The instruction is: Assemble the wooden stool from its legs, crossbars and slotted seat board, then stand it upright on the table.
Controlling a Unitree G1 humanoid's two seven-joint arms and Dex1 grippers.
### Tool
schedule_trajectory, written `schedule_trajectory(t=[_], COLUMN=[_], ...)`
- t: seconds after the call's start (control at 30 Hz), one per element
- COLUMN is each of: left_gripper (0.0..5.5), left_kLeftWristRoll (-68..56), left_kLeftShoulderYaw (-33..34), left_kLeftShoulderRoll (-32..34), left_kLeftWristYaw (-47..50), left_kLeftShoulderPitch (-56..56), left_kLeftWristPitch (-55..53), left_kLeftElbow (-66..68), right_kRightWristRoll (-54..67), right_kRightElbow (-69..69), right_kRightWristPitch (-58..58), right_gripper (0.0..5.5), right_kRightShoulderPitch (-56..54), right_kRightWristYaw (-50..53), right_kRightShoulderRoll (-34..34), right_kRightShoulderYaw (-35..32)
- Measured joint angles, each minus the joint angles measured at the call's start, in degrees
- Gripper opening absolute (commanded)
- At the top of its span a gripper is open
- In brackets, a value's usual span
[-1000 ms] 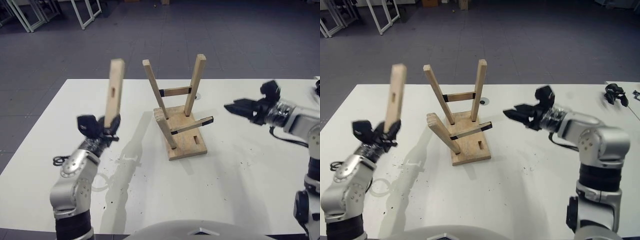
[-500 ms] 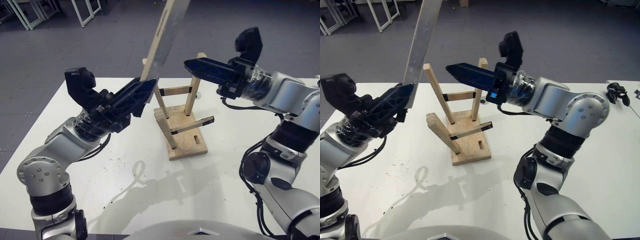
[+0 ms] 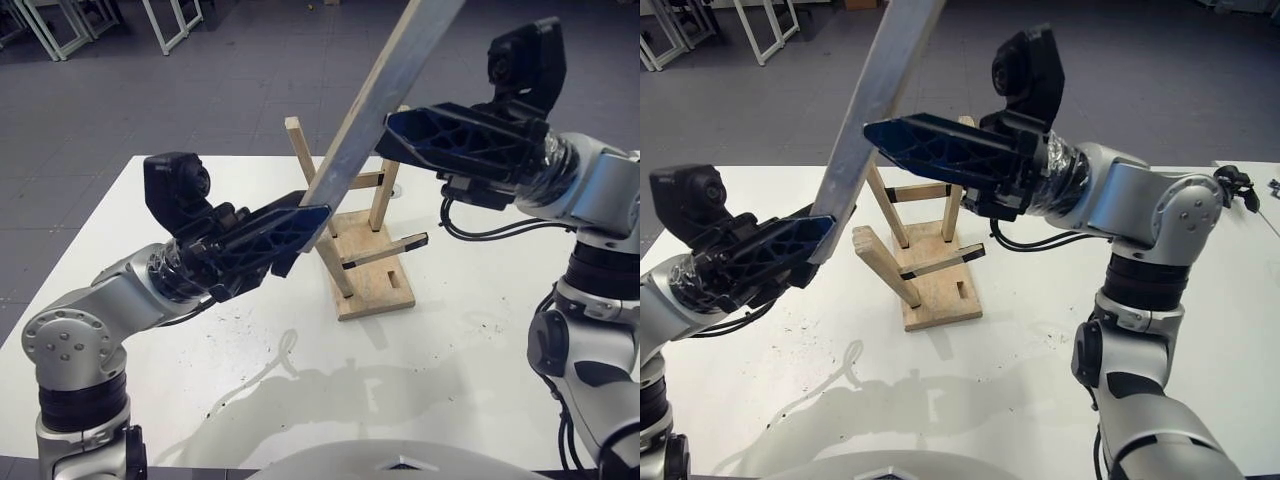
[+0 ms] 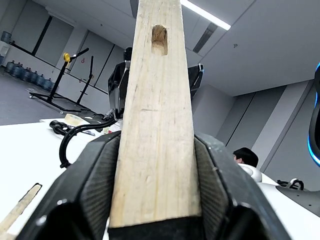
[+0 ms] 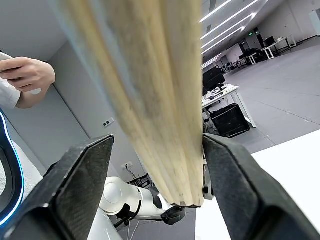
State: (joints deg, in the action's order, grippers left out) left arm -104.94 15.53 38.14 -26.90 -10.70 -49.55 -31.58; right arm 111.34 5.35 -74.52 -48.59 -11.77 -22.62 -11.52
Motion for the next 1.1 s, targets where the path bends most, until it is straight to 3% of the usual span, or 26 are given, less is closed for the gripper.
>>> schedule_trajectory(t=[0.13,0.33,0.5,0.6,0.8,1.0,1.1], left_gripper=[2.08,2.08,2.08,2.71,3.25,3.25,3.25], left_kLeftWristRoll=[0.07,0.11,1.76,2.04,2.81,11.64,25.03], left_kLeftShoulderYaw=[-1.24,-2.36,-2.40,-2.31,0.08,7.02,4.48], left_kLeftShoulderRoll=[0.75,1.21,1.43,1.46,1.04,1.20,-0.14], left_kLeftWristYaw=[-0.07,0.32,-0.49,-1.34,-1.40,-0.17,2.88], left_kLeftShoulderPitch=[-0.02,-0.41,-0.40,-0.69,-2.11,0.86,5.93], left_kLeftWristPitch=[0.16,0.55,0.61,0.96,4.44,8.62,11.38], left_kLeftElbow=[-0.52,-1.29,-1.34,-1.11,1.76,5.97,5.76], right_kRightWristRoll=[0.42,0.40,-0.06,-0.82,-1.32,-22.79,-34.64], right_kRightElbow=[2.68,5.62,7.34,7.51,5.52,-1.04,-3.03], right_kRightWristPitch=[3.41,6.74,8.67,9.02,10.59,15.02,19.61], right_gripper=[3.21,2.23,2.18,2.11,2.04,2.04,2.04], right_kRightShoulderPitch=[0.12,0.20,0.65,1.15,2.01,2.55,5.88], right_kRightWristYaw=[-0.18,0.12,0.27,-1.21,-3.33,-10.47,-12.52], right_kRightShoulderRoll=[-2.09,-5.67,-7.91,-8.69,-10.90,-16.93,-18.98], right_kRightShoulderYaw=[4.16,8.14,9.49,9.76,8.72,5.68,5.36])
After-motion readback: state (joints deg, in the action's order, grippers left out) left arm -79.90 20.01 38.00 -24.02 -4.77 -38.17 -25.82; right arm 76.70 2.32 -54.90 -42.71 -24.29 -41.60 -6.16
